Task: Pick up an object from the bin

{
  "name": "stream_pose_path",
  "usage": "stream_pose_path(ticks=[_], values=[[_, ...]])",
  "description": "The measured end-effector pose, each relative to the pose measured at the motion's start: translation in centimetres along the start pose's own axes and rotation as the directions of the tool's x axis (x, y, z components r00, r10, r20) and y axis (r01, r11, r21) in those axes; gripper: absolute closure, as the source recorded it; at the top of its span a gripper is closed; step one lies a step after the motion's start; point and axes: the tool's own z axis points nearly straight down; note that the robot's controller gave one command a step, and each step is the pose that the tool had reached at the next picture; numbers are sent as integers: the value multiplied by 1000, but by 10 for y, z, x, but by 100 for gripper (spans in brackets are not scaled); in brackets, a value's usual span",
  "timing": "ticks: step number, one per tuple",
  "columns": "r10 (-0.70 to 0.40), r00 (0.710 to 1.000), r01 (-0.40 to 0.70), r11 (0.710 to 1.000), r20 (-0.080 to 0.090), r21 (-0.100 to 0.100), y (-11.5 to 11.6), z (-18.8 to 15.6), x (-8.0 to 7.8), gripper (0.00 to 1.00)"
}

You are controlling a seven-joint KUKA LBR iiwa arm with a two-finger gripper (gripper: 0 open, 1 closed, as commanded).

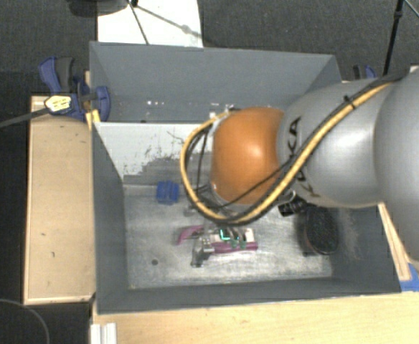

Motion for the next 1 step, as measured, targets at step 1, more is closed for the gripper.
stream_pose_path(ticks=[1], values=[[-28, 1000, 28, 1000, 12, -2, -54, 76, -25, 0]])
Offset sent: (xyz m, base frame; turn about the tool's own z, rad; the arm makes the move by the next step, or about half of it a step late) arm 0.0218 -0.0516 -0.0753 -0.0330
